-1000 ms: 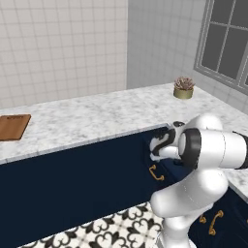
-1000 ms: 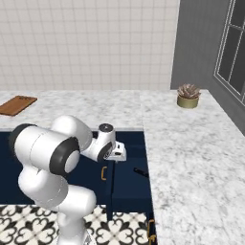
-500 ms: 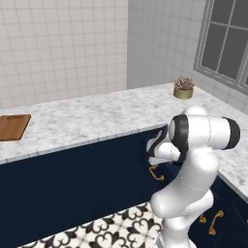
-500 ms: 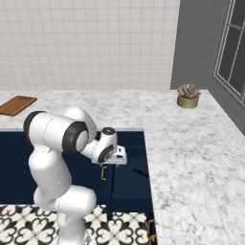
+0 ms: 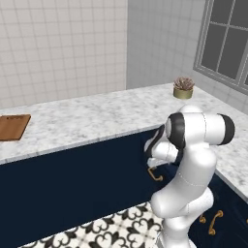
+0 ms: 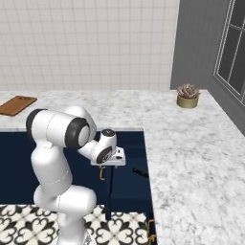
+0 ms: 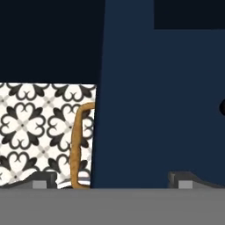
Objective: Pick up the knife from the drawer and place it on the cutting board. Then place the meat from the plate to the cutting board.
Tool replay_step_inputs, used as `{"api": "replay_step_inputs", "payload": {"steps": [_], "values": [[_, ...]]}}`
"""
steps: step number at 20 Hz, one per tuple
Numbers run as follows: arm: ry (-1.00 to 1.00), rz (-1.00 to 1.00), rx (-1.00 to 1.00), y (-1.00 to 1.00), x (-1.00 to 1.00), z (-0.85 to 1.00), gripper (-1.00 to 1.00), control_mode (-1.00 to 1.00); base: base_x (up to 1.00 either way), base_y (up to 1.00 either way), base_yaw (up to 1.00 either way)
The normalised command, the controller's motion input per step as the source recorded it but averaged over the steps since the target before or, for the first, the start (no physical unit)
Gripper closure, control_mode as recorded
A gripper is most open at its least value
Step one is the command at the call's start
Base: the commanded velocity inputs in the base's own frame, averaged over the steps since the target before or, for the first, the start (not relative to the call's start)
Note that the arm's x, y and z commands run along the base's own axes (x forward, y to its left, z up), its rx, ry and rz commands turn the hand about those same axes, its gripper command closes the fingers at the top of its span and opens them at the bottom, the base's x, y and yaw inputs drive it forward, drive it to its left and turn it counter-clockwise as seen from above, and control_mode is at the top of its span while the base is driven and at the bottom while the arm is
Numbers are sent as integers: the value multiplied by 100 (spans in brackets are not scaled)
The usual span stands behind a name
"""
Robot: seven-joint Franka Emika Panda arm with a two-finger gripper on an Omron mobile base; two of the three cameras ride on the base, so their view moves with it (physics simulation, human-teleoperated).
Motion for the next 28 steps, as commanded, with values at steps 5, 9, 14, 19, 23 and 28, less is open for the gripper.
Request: {"api": "replay_step_inputs", "payload": {"steps": [5, 9, 14, 19, 23, 28], "values": [[0, 0, 0, 77, -17, -6, -100, -100, 0, 0, 0], [0, 0, 0, 93, -18, 0, -100, -100, 0, 0, 0], [0, 0, 0, 98, -12, 0, -100, -100, 0, 0, 0], [6, 0, -1, 90, -4, 0, -100, -100, 0, 0, 0], [0, 0, -2, 19, 0, 16, -100, -100, 0, 0, 0], [0, 0, 0, 2, 0, 56, 100, -100, 0, 0, 0]]}}
